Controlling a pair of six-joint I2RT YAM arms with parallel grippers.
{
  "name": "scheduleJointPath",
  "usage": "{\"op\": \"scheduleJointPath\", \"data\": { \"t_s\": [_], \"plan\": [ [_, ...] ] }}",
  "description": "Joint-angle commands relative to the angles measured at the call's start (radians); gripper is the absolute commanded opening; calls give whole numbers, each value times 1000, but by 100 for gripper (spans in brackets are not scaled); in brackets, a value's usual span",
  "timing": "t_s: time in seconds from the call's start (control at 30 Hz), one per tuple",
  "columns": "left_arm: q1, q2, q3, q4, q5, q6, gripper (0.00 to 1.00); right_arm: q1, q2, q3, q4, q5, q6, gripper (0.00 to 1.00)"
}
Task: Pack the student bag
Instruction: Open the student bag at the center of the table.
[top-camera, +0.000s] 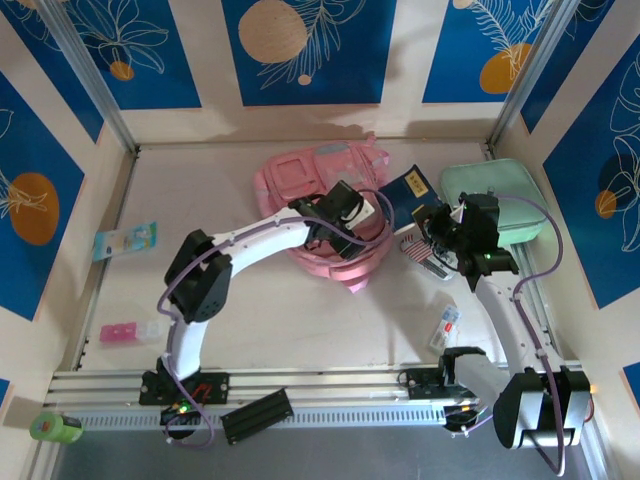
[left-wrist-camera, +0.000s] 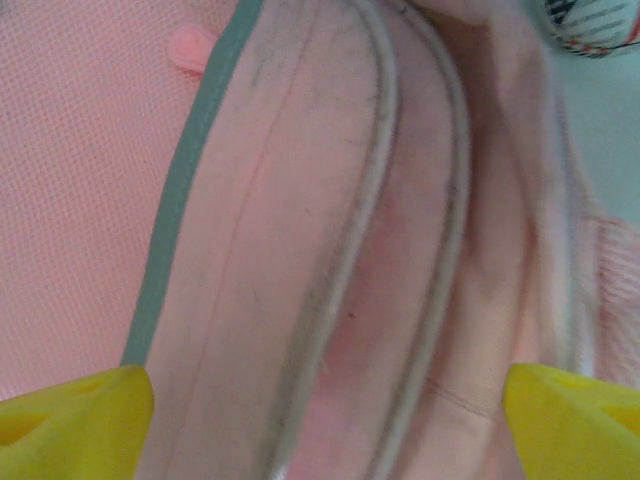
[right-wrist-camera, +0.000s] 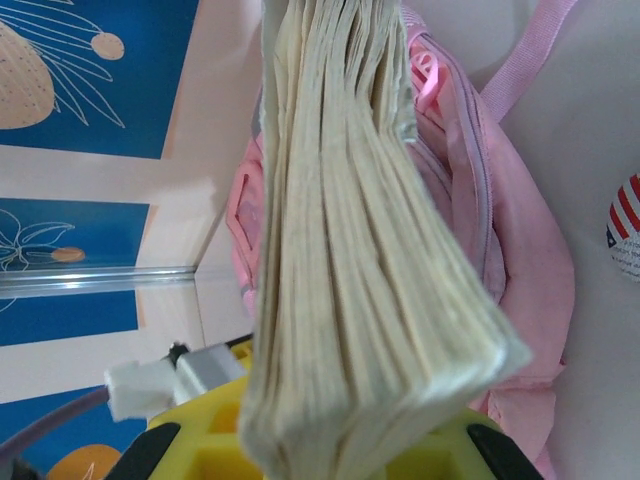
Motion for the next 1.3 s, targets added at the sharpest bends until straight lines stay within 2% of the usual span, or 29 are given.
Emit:
{"op": "scheduleJointPath", "data": {
  "t_s": [0.0,0.17,0.27,0.3,0.53,0.8,0.87,0.93,1.13,1.27],
  "plan": [
    [8,65,92,-87,-64,59,84,-17,-37,-2,-8,3,-20,3],
    [18,125,169,-127,-77,62,74,-39,-48,-1,-26,-7,-29,3],
    [23,144,192,-137,-93,60,53,-47,-53,-6,-28,-11,-27,3],
    [23,150,203,-144,-110,54,50,-48,-54,-7,-29,-12,-27,3],
    [25,179,241,-191,-150,45,46,-60,-57,-7,-32,-18,-26,3],
    [27,228,303,-276,-105,52,50,-63,-57,-13,-38,-22,-21,3],
    [29,238,317,-287,-115,52,48,-64,-57,-16,-38,-23,-19,3],
    [30,245,339,-299,-138,43,36,-64,-57,-16,-41,-22,-21,3],
    [30,195,366,-290,-180,2,19,-68,-73,-12,-68,8,-36,3],
    [32,111,328,-232,-182,-17,2,-82,-104,-7,-110,50,-58,3]
  ]
}}
